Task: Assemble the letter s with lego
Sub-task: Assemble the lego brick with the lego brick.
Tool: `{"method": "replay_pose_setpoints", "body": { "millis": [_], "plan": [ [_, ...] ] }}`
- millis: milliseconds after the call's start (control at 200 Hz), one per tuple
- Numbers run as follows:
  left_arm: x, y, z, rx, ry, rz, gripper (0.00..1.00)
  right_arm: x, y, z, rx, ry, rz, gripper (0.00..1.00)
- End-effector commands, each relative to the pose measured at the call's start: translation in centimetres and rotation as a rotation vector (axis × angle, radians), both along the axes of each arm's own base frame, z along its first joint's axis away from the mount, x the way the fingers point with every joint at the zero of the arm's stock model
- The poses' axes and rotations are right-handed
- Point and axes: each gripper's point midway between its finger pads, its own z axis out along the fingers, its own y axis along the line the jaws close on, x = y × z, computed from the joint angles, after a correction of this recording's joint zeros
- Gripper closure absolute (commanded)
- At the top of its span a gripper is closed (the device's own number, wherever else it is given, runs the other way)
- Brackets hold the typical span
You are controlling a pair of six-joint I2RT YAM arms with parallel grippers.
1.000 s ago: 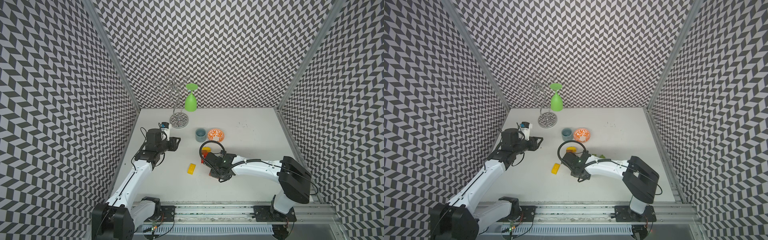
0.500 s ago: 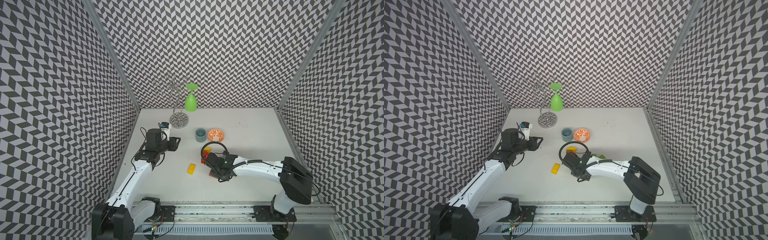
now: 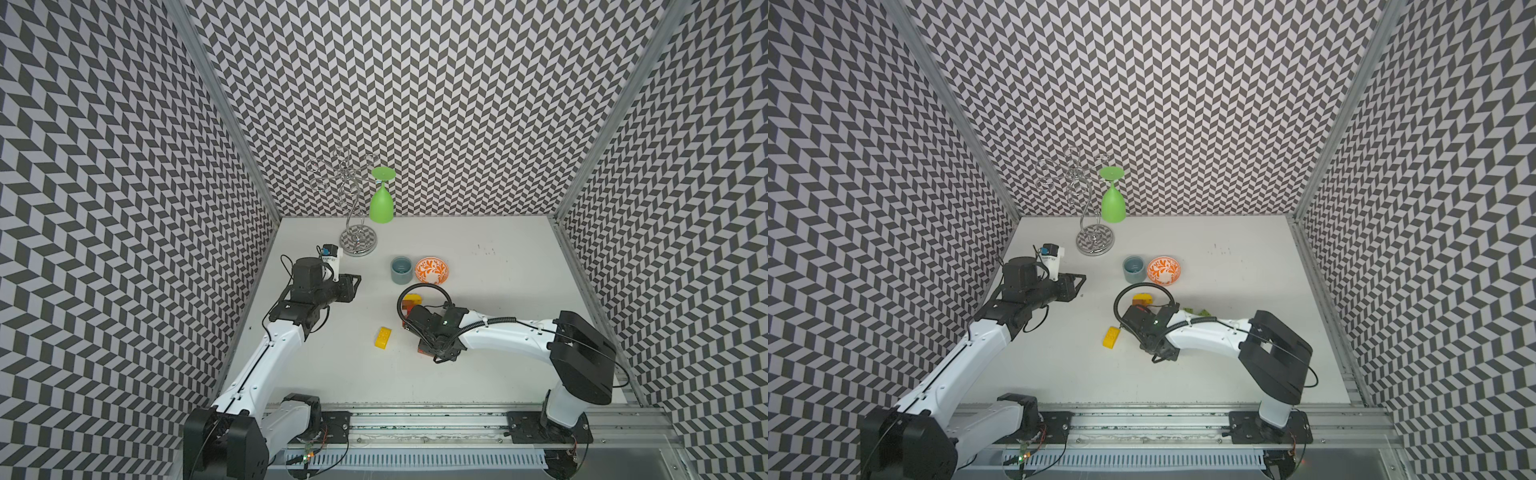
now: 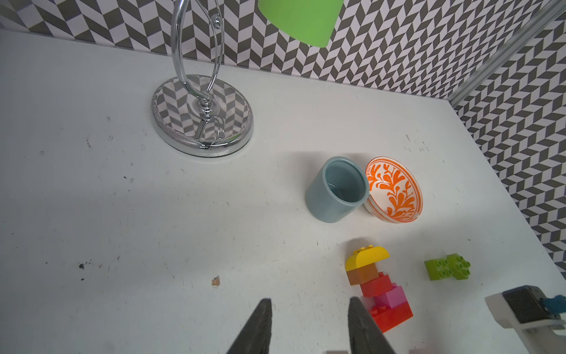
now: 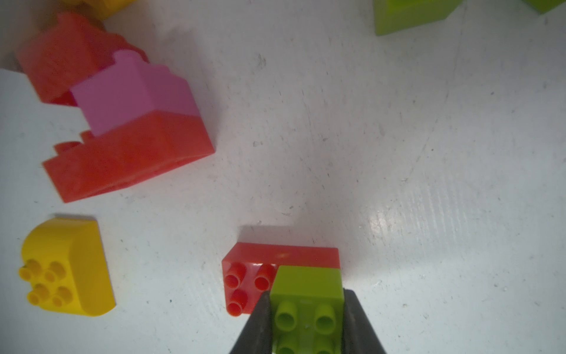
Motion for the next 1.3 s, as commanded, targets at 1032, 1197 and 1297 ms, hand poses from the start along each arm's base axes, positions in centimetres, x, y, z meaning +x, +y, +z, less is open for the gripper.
{"method": "replay_pose_setpoints", "body": {
  "millis": [1032, 1197, 1297],
  "plan": [
    [0.3, 1.5, 0.0, 0.027, -0.014, 0.056, 0.49, 3.8, 2.4, 0.8, -0.084, -0.08, 0.393, 0.46],
    [0.2, 1.6, 0.0, 0.029, -0.017, 0.057, 0.48, 4.2, 2.9, 2.7, -0.054, -0.113, 0.393, 0.29],
    [0.2, 1.6, 0.1, 0.031, -0.019, 0.056, 0.48, 4.5, 2.8, 5.1, -0.024, -0.168, 0.399, 0.29]
  ]
}}
